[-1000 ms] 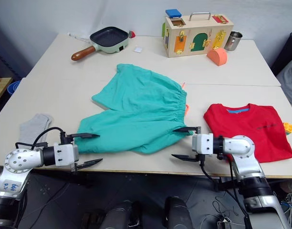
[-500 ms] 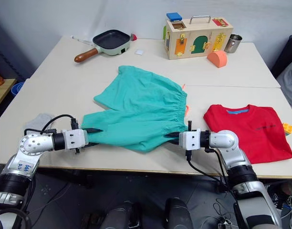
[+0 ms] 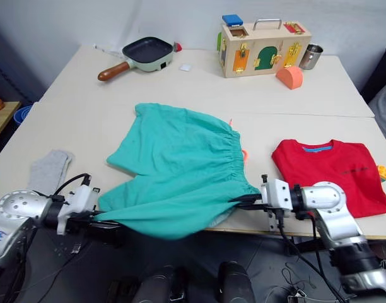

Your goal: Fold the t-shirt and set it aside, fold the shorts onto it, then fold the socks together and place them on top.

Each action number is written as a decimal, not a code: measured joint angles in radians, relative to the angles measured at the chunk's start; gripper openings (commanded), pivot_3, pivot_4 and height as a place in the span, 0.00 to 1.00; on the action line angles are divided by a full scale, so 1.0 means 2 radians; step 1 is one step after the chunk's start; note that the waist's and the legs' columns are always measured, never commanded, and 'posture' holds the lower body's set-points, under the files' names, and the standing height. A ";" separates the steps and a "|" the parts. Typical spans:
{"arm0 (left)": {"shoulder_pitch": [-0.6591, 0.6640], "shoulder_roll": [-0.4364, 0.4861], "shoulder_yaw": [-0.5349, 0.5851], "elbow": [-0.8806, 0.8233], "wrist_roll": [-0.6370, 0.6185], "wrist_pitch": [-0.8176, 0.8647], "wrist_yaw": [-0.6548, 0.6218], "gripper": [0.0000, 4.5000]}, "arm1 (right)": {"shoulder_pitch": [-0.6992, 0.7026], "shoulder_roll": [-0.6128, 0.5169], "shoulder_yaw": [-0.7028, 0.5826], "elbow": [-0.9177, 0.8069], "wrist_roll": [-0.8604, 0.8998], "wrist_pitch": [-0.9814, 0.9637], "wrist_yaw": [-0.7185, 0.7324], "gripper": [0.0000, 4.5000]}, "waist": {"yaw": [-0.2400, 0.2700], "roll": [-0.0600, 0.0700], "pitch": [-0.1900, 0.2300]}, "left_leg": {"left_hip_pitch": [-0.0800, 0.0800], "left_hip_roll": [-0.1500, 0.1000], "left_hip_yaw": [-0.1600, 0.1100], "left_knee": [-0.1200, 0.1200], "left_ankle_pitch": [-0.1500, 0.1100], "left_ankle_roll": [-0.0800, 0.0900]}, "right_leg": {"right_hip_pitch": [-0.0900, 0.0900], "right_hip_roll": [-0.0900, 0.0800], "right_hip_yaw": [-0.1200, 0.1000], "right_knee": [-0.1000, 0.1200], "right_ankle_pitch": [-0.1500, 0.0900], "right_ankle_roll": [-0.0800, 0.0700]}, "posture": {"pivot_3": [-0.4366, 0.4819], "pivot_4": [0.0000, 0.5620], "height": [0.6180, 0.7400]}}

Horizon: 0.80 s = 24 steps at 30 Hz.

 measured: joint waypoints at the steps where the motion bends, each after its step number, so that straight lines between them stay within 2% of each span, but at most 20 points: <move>1: 0.008 0.009 0.015 -0.017 -0.025 0.027 -0.001 0.01 | 0.009 -0.015 -0.005 -0.023 0.018 0.033 0.002 0.00 | 0.000 0.000 0.000 | 0.000 0.000 -0.001 0.000 0.000 -0.001 | 0.000 0.000 0.000 0.000 0.000 0.000 | 0.48 0.27 1.00; 5: -0.004 0.025 0.052 -0.034 -0.093 0.112 -0.002 0.01 | 0.010 -0.036 -0.022 -0.065 0.066 0.129 -0.003 0.00 | 0.000 0.001 0.000 | 0.000 0.000 -0.001 0.000 -0.002 -0.004 | 0.000 0.000 0.000 0.000 0.000 0.000 | 0.48 0.27 1.00; 8: -0.097 0.020 0.051 0.015 -0.118 0.166 0.014 0.01 | -0.056 -0.017 -0.033 -0.054 0.107 0.223 -0.045 0.00 | 0.000 0.001 0.000 | -0.001 0.000 -0.001 0.000 -0.001 -0.004 | -0.001 0.000 0.000 0.000 0.000 0.000 | 0.48 0.27 1.00; 11: -0.214 -0.022 0.044 0.097 -0.121 0.198 0.049 0.01 | -0.111 0.014 -0.054 -0.025 0.129 0.290 -0.107 0.00 | 0.004 0.000 0.000 | -0.001 0.000 -0.002 0.000 0.001 -0.001 | -0.001 0.001 -0.001 0.001 0.000 0.000 | 0.48 0.27 1.00; 13: -0.286 -0.065 0.035 0.176 -0.107 0.205 0.077 0.01 | -0.132 0.044 -0.053 0.004 0.117 0.304 -0.139 0.00 | 0.009 0.000 0.000 | -0.001 -0.001 -0.001 0.000 0.001 -0.001 | -0.001 0.002 -0.001 0.001 0.000 0.000 | 0.48 0.27 1.00; 16: -0.373 -0.114 0.015 0.311 -0.050 0.178 0.118 0.01 | -0.179 0.108 -0.052 0.065 0.088 0.309 -0.202 0.00 | 0.010 0.000 0.000 | -0.004 -0.001 0.000 0.001 0.002 -0.001 | -0.003 0.005 -0.001 0.003 0.000 0.001 | 0.48 0.27 1.00; 20: -0.426 -0.146 0.007 0.405 -0.004 0.139 0.135 0.01 | -0.219 0.147 -0.051 0.116 0.043 0.295 -0.247 0.00 | 0.009 0.000 0.000 | -0.010 -0.002 0.000 0.001 0.002 0.000 | -0.009 0.007 0.000 0.002 0.001 0.002 | 0.48 0.27 1.00; 24: -0.468 -0.170 0.008 0.491 0.036 0.091 0.157 0.01 | -0.238 0.187 -0.054 0.167 0.006 0.258 -0.286 0.00 | 0.009 -0.001 0.000 | -0.010 -0.001 0.000 0.001 0.002 0.000 | -0.009 0.008 0.000 0.002 0.001 0.002 | 0.48 0.27 1.00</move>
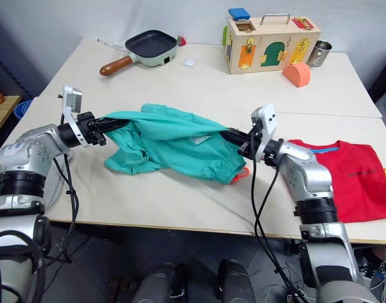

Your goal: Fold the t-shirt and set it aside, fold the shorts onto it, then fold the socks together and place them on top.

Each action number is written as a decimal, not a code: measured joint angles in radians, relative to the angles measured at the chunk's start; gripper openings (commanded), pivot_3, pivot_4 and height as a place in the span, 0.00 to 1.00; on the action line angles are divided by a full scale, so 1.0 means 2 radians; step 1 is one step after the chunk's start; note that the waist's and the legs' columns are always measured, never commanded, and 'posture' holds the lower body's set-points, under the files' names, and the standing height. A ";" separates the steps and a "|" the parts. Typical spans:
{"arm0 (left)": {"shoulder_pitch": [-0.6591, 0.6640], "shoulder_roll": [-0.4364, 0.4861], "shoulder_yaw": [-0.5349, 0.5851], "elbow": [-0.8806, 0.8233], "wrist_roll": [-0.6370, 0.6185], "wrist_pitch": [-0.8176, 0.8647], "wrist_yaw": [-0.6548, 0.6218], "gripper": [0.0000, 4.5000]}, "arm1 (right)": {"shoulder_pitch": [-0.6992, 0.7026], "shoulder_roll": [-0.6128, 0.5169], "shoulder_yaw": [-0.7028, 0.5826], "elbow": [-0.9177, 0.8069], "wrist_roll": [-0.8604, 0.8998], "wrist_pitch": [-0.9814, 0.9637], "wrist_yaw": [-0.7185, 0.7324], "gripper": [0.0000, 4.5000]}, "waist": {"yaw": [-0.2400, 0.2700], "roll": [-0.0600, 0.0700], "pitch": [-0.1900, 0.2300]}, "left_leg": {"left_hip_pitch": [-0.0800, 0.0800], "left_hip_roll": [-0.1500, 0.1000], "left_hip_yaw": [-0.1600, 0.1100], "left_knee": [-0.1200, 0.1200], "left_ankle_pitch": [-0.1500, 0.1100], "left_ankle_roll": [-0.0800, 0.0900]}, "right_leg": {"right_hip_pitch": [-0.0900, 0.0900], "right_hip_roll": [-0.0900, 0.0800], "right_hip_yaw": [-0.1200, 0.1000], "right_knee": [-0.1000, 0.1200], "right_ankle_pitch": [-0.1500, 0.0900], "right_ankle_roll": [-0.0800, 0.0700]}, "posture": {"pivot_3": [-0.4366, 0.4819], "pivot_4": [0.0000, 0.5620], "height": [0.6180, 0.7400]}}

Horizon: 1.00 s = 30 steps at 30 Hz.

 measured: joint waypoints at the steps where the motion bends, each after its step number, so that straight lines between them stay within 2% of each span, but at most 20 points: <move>1: -0.024 -0.017 0.002 0.041 0.017 -0.032 0.020 0.01 | -0.013 0.019 0.002 0.029 -0.026 -0.027 -0.026 0.00 | 0.000 0.000 0.000 | 0.000 0.000 0.000 0.000 0.000 0.000 | 0.000 0.000 0.000 0.000 0.000 0.000 | 0.48 0.27 1.00; 3: -0.050 -0.041 0.003 0.092 0.038 -0.076 0.044 0.01 | -0.026 0.042 0.008 0.069 -0.067 -0.072 -0.059 0.00 | 0.000 0.000 0.000 | 0.000 0.000 0.000 0.000 0.001 0.001 | 0.000 -0.001 0.001 0.001 0.000 0.001 | 0.48 0.27 1.00; 5: -0.063 -0.054 0.003 0.134 0.056 -0.110 0.061 0.10 | -0.033 0.051 0.012 0.099 -0.092 -0.106 -0.076 0.00 | -0.002 0.000 0.000 | 0.001 0.000 0.001 0.001 0.001 0.001 | 0.000 -0.001 0.001 0.001 0.000 0.001 | 0.48 0.27 1.00; 8: -0.070 -0.059 0.010 0.183 0.074 -0.128 0.075 0.29 | -0.034 0.051 0.012 0.125 -0.115 -0.137 -0.074 0.13 | -0.008 0.000 0.000 | 0.000 0.000 0.001 0.000 0.001 0.001 | 0.000 -0.001 0.001 0.002 0.000 0.001 | 0.48 0.27 1.00; 14: -0.073 -0.059 0.021 0.206 0.107 -0.182 0.133 0.70 | -0.044 0.035 0.010 0.143 -0.154 -0.180 -0.078 0.59 | -0.016 0.000 0.000 | 0.001 0.000 0.001 0.000 0.001 0.001 | -0.001 -0.001 0.001 0.002 0.000 0.001 | 0.48 0.27 1.00; 18: -0.064 -0.036 0.041 0.199 0.117 -0.240 0.155 1.00 | -0.045 0.011 -0.015 0.136 -0.147 -0.189 -0.064 0.91 | -0.017 0.000 0.000 | 0.001 0.000 0.001 0.000 0.001 0.001 | -0.001 -0.001 0.001 0.002 0.000 0.001 | 0.48 0.27 1.00; 19: -0.056 -0.029 0.048 0.189 0.116 -0.253 0.151 1.00 | -0.041 0.007 -0.023 0.122 -0.136 -0.188 -0.050 0.99 | -0.018 0.000 0.000 | 0.001 0.000 0.001 0.000 0.001 0.001 | -0.001 -0.001 0.001 0.003 0.000 0.001 | 0.48 0.27 1.00; 23: -0.005 -0.011 0.058 0.115 0.104 -0.286 0.069 1.00 | -0.015 -0.006 -0.038 0.032 -0.075 -0.153 0.024 1.00 | -0.017 0.000 0.000 | 0.001 0.000 0.001 0.000 0.001 0.001 | 0.000 -0.001 0.001 0.002 0.000 0.001 | 0.48 0.27 1.00; 24: 0.023 -0.004 0.052 0.071 0.102 -0.299 0.031 1.00 | 0.000 -0.012 -0.033 -0.011 -0.061 -0.135 0.043 1.00 | -0.017 0.000 0.000 | 0.001 0.000 0.001 0.000 0.001 0.001 | 0.000 -0.001 0.002 0.002 0.000 0.001 | 0.48 0.27 1.00; 28: 0.116 0.027 0.014 -0.045 0.108 -0.348 -0.082 1.00 | 0.044 -0.025 0.015 -0.121 -0.061 -0.090 0.074 1.00 | -0.017 0.000 0.000 | 0.002 0.000 0.001 0.000 0.001 0.000 | 0.000 -0.001 0.002 0.003 0.000 0.000 | 0.48 0.27 1.00; 30: 0.149 0.029 -0.006 -0.094 0.112 -0.367 -0.117 1.00 | 0.065 -0.024 0.051 -0.161 -0.076 -0.075 0.073 1.00 | -0.015 0.000 0.000 | 0.002 0.000 0.001 0.001 0.001 0.000 | 0.000 -0.001 0.002 0.003 0.000 0.000 | 0.48 0.27 1.00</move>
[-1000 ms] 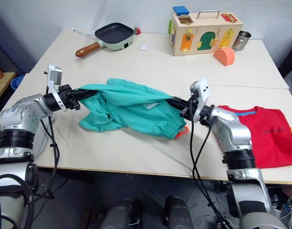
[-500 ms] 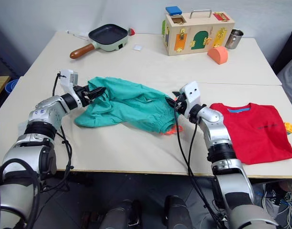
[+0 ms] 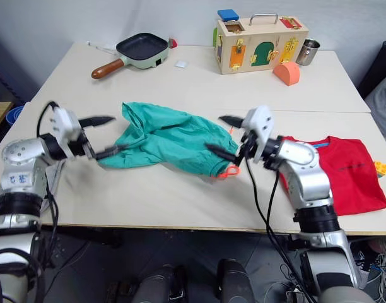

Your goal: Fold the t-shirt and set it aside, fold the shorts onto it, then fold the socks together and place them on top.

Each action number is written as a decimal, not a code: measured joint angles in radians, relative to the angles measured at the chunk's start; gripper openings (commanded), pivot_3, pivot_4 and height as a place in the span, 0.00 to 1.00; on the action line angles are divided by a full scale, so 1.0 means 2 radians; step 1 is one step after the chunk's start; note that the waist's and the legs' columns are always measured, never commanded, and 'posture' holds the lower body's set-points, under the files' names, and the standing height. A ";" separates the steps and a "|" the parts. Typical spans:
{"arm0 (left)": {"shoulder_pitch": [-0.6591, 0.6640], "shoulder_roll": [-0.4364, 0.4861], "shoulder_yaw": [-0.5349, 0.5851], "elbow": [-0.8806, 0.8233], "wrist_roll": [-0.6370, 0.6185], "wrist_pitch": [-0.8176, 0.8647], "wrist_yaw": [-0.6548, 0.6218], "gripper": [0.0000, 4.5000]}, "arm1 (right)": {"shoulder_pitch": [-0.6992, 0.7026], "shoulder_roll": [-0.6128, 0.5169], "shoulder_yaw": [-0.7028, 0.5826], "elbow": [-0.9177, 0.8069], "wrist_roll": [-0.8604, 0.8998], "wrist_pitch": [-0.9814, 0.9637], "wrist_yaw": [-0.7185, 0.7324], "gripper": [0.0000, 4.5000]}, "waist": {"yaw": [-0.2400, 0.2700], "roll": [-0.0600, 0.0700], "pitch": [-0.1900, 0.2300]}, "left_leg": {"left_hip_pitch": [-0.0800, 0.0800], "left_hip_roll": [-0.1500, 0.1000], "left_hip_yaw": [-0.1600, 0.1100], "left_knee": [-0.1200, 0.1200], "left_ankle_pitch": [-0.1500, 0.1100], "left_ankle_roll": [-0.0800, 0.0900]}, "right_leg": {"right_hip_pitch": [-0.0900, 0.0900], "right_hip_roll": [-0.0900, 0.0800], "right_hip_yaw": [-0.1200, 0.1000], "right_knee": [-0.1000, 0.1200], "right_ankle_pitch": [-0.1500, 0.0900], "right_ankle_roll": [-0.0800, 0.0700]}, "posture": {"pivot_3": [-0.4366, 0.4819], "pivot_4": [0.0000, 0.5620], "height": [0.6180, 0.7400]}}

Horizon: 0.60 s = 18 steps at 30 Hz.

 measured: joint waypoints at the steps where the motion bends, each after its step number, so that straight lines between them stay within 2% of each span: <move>1: 0.011 0.000 -0.011 -0.021 0.006 -0.011 -0.009 1.00 | 0.008 0.001 0.019 -0.015 -0.013 0.004 -0.003 1.00 | 0.002 0.000 0.000 | 0.000 0.000 0.000 0.000 0.000 0.000 | 0.000 0.000 0.000 0.000 0.000 0.000 | 0.48 0.27 1.00; 4: 0.019 -0.001 -0.034 -0.044 0.029 -0.036 -0.012 1.00 | 0.019 0.011 0.058 -0.034 -0.053 0.006 -0.023 1.00 | 0.006 0.000 0.000 | 0.000 0.000 0.000 0.001 0.000 0.000 | 0.000 -0.001 0.000 0.000 0.000 0.000 | 0.48 0.27 1.00; 7: 0.007 -0.017 -0.057 -0.023 0.081 -0.061 0.032 1.00 | 0.023 0.018 0.098 -0.021 -0.125 -0.014 -0.064 1.00 | 0.006 0.000 0.000 | 0.000 -0.001 0.000 0.001 0.000 0.001 | 0.000 -0.003 -0.001 0.001 0.000 0.000 | 0.48 0.27 1.00; 13: -0.060 -0.034 -0.095 0.118 0.192 -0.116 0.167 1.00 | 0.017 0.027 0.130 0.042 -0.216 -0.049 -0.115 1.00 | 0.004 -0.001 0.000 | 0.000 -0.001 0.000 0.000 0.000 0.001 | 0.000 -0.002 -0.001 0.001 0.000 0.000 | 0.48 0.27 1.00; 17: -0.096 -0.036 -0.107 0.178 0.224 -0.137 0.218 1.00 | 0.003 0.029 0.134 0.065 -0.244 -0.078 -0.125 0.79 | 0.003 -0.001 0.000 | 0.000 -0.001 0.000 0.000 0.000 0.001 | 0.000 -0.002 -0.001 0.001 0.000 0.000 | 0.48 0.27 1.00; 18: -0.103 -0.036 -0.111 0.189 0.229 -0.138 0.226 0.91 | 0.001 0.028 0.134 0.072 -0.249 -0.084 -0.127 0.71 | 0.003 -0.001 0.000 | 0.000 -0.001 0.000 0.000 0.000 0.001 | 0.000 -0.002 -0.001 0.001 0.000 0.000 | 0.48 0.27 1.00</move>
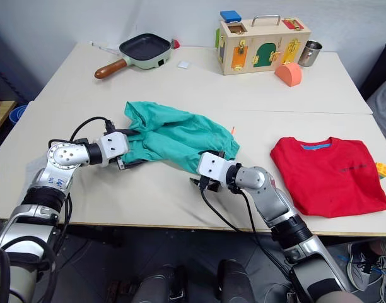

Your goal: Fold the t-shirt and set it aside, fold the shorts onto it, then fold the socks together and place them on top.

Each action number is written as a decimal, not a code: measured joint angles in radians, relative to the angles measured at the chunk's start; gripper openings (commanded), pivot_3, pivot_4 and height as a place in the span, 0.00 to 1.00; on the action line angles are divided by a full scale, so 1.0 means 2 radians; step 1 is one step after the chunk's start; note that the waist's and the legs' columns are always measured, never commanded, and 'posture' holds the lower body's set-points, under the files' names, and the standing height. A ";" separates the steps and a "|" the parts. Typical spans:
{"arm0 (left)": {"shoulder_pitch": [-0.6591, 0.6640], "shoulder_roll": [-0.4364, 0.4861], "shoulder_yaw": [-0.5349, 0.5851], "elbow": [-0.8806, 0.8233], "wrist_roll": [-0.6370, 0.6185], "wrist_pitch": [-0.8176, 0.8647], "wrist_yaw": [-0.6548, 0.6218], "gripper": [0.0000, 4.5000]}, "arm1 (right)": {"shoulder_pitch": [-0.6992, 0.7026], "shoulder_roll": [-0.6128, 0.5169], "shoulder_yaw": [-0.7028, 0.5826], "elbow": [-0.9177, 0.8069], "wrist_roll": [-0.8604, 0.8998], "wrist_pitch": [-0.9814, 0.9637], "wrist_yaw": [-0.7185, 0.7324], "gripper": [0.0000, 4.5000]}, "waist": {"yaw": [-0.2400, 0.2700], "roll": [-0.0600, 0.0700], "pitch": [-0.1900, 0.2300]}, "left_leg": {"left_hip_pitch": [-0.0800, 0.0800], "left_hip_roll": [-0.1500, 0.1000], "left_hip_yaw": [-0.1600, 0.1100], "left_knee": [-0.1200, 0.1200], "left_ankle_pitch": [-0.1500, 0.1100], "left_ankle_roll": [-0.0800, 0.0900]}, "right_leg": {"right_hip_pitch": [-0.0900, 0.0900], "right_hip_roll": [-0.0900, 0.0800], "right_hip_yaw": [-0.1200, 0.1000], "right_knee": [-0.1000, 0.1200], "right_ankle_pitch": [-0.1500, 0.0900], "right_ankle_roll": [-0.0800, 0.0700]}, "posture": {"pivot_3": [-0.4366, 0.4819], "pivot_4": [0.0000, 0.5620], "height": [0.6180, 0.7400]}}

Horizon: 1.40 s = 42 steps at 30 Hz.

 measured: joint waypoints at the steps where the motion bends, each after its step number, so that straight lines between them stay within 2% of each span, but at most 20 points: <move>1: -0.010 0.000 -0.003 0.015 0.006 0.002 0.009 0.86 | -0.005 0.000 0.000 0.010 -0.005 -0.007 -0.001 0.63 | 0.000 0.000 0.000 | 0.000 0.000 0.000 0.000 0.000 0.000 | 0.000 0.000 0.000 0.000 0.000 0.000 | 0.48 0.27 1.00; 5: -0.018 0.002 -0.003 0.038 0.007 0.012 0.000 0.58 | -0.018 -0.009 -0.008 0.037 -0.009 -0.026 0.002 0.31 | 0.000 0.000 0.000 | 0.000 0.000 0.000 0.000 0.000 0.000 | 0.000 0.000 0.000 0.001 0.000 0.000 | 0.48 0.27 1.00; 9: -0.016 0.003 0.002 0.045 -0.014 0.038 -0.044 0.29 | -0.034 -0.014 -0.017 0.066 -0.002 -0.047 0.019 0.01 | -0.004 0.000 0.000 | 0.001 0.000 0.001 0.000 0.000 0.000 | 0.000 0.000 0.000 0.001 0.000 0.000 | 0.48 0.27 1.00; 13: 0.016 0.004 0.025 0.001 -0.064 0.105 -0.114 0.01 | -0.042 -0.022 -0.028 0.088 0.027 -0.074 0.068 0.00 | -0.009 0.000 0.000 | 0.001 0.000 0.001 0.000 0.000 0.000 | 0.000 0.000 0.000 0.001 0.000 0.000 | 0.48 0.27 1.00; 14: 0.041 0.006 0.032 -0.041 -0.084 0.131 -0.138 0.00 | -0.041 -0.032 -0.028 0.088 0.044 -0.084 0.097 0.00 | -0.010 0.000 0.000 | 0.001 0.000 0.001 0.000 0.000 0.000 | 0.000 0.000 0.000 0.001 0.000 0.000 | 0.48 0.27 1.00; 18: 0.139 0.017 0.036 -0.213 -0.143 0.219 -0.197 0.00 | -0.025 -0.082 -0.041 0.084 0.081 -0.110 0.178 0.00 | -0.010 0.000 0.000 | 0.001 0.000 0.000 0.000 0.000 0.000 | 0.001 -0.001 0.000 0.000 0.000 0.000 | 0.48 0.27 1.00; 23: 0.275 0.030 0.039 -0.433 -0.190 0.325 -0.198 0.00 | 0.022 -0.133 -0.064 0.064 0.111 -0.129 0.231 0.00 | -0.006 0.000 0.000 | 0.001 0.000 0.000 0.000 0.000 0.000 | 0.002 -0.004 0.000 -0.001 0.000 0.000 | 0.48 0.27 1.00; 26: 0.328 0.022 0.039 -0.519 -0.205 0.366 -0.165 0.00 | 0.042 -0.155 -0.074 0.063 0.124 -0.140 0.252 0.00 | -0.001 0.000 0.000 | 0.001 0.000 -0.001 0.000 0.000 0.000 | 0.002 -0.004 0.000 -0.001 0.000 0.000 | 0.48 0.27 1.00; 30: 0.353 0.021 0.049 -0.562 -0.206 0.388 -0.124 0.00 | 0.064 -0.156 -0.094 0.051 0.149 -0.124 0.252 0.00 | 0.003 0.000 0.000 | 0.002 0.000 -0.001 0.000 0.000 0.000 | 0.002 -0.004 0.000 -0.002 0.000 0.000 | 0.48 0.27 1.00; 31: 0.357 0.020 0.052 -0.563 -0.207 0.394 -0.116 0.00 | 0.072 -0.156 -0.099 0.044 0.159 -0.107 0.252 0.08 | 0.003 0.000 0.000 | 0.002 0.000 -0.002 0.000 0.000 0.000 | 0.002 -0.004 0.000 -0.002 0.000 0.000 | 0.48 0.27 1.00; 34: 0.366 0.023 0.056 -0.568 -0.217 0.415 -0.111 0.16 | 0.087 -0.154 -0.109 0.034 0.173 -0.090 0.251 0.29 | 0.002 0.000 0.000 | 0.002 0.000 -0.002 0.000 0.000 0.000 | 0.002 -0.004 0.000 -0.002 0.000 0.000 | 0.48 0.27 1.00; 38: 0.379 0.039 0.091 -0.578 -0.251 0.427 -0.123 0.43 | 0.104 -0.154 -0.145 0.028 0.215 -0.079 0.262 0.60 | 0.002 0.000 0.000 | 0.002 0.000 -0.002 0.000 0.000 0.000 | 0.002 -0.004 0.000 -0.002 0.000 0.000 | 0.48 0.27 1.00; 42: 0.383 0.068 0.164 -0.588 -0.339 0.445 -0.172 0.43 | 0.126 -0.158 -0.190 -0.030 0.326 0.007 0.305 0.60 | 0.002 0.000 0.000 | 0.002 0.000 -0.003 0.000 0.000 0.000 | 0.003 -0.004 -0.001 -0.003 0.000 0.000 | 0.48 0.27 1.00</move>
